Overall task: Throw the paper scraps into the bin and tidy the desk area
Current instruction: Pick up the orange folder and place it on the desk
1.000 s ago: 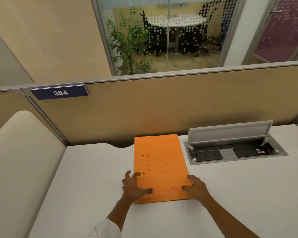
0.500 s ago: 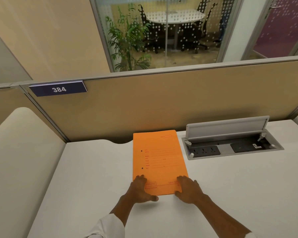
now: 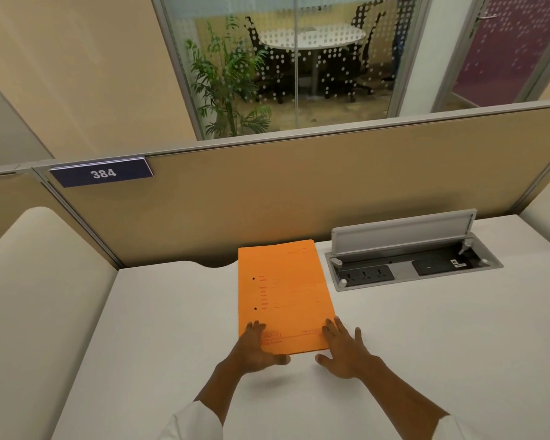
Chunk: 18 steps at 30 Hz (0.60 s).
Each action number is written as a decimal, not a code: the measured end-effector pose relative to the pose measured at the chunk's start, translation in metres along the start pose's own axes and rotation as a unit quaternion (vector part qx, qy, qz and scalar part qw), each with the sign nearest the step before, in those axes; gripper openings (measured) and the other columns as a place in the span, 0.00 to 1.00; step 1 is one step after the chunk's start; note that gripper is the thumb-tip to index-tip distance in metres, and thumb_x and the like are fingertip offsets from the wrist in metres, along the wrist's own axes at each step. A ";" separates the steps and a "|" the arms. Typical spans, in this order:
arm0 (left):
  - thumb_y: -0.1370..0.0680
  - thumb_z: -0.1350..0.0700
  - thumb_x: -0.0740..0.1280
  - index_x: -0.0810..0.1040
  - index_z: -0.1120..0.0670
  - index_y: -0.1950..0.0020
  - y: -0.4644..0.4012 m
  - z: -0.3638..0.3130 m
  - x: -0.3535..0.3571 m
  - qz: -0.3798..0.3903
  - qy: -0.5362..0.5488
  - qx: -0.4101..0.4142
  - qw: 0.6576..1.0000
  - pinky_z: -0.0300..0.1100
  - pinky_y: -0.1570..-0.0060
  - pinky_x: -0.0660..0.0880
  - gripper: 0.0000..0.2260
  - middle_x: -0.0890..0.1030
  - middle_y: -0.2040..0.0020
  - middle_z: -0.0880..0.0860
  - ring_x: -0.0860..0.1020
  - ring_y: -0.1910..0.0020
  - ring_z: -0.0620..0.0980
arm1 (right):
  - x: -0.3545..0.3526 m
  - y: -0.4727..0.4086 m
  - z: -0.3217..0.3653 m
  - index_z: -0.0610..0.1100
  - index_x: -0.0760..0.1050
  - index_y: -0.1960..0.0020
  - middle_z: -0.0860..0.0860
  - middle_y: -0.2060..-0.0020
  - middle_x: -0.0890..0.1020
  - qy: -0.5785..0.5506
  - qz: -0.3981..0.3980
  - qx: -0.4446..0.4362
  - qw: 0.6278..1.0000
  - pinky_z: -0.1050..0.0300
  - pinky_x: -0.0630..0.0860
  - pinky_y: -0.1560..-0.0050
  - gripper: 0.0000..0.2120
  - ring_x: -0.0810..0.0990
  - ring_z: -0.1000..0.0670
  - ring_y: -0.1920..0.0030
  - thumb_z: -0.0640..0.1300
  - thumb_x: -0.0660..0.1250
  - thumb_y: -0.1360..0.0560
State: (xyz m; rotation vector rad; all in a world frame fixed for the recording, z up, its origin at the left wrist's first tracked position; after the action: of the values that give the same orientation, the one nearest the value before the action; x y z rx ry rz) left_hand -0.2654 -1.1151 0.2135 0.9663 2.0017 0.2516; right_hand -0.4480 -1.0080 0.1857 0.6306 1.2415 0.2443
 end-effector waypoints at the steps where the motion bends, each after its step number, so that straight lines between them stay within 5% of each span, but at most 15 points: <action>1: 0.36 0.38 0.79 0.60 0.51 0.24 0.004 -0.005 -0.003 -0.006 0.005 0.000 1.000 0.50 0.31 0.70 0.48 0.68 0.29 0.51 0.68 0.30 0.54 | -0.005 0.006 0.000 0.42 0.45 0.17 0.45 0.17 0.42 0.012 -0.005 -0.003 1.000 0.28 0.44 0.23 0.39 0.37 0.42 0.18 0.63 0.53 0.18; 5: 0.33 0.42 0.78 0.67 0.54 0.27 0.030 -0.019 -0.003 -0.038 -0.030 -0.011 0.999 0.48 0.35 0.73 0.40 0.74 0.31 0.53 0.74 0.33 0.56 | -0.011 0.039 0.000 0.41 0.45 0.17 0.44 0.17 0.42 0.033 -0.032 -0.010 0.999 0.29 0.44 0.23 0.38 0.37 0.42 0.18 0.63 0.50 0.17; 13: 0.29 0.47 0.76 0.78 0.54 0.50 0.103 -0.063 0.018 -0.140 -0.033 0.037 0.989 0.45 0.55 0.80 0.15 0.83 0.59 0.47 0.81 0.61 0.45 | 0.001 0.113 -0.008 0.42 0.44 0.17 0.45 0.17 0.43 -0.010 -0.069 -0.027 0.997 0.32 0.42 0.22 0.37 0.38 0.44 0.18 0.64 0.47 0.16; 18: 0.29 0.49 0.76 0.77 0.54 0.56 0.137 -0.103 0.065 -0.115 -0.051 0.078 0.989 0.48 0.55 0.81 0.12 0.82 0.59 0.51 0.81 0.60 0.49 | 0.016 0.173 -0.034 0.45 0.47 0.17 0.46 0.17 0.49 -0.019 -0.082 -0.012 0.996 0.35 0.46 0.21 0.35 0.44 0.44 0.17 0.63 0.49 0.16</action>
State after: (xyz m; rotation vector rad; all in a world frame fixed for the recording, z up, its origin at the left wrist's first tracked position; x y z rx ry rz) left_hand -0.2931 -0.9579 0.3036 0.8174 2.0387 -0.0813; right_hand -0.4470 -0.8498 0.2644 0.5074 1.2442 0.1091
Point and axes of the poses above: each hand's wrist, its own y-axis away from the middle knuckle, its own x-axis out of the palm, z = x × y, the point moved 9 cm from there along -y, towards the middle knuckle
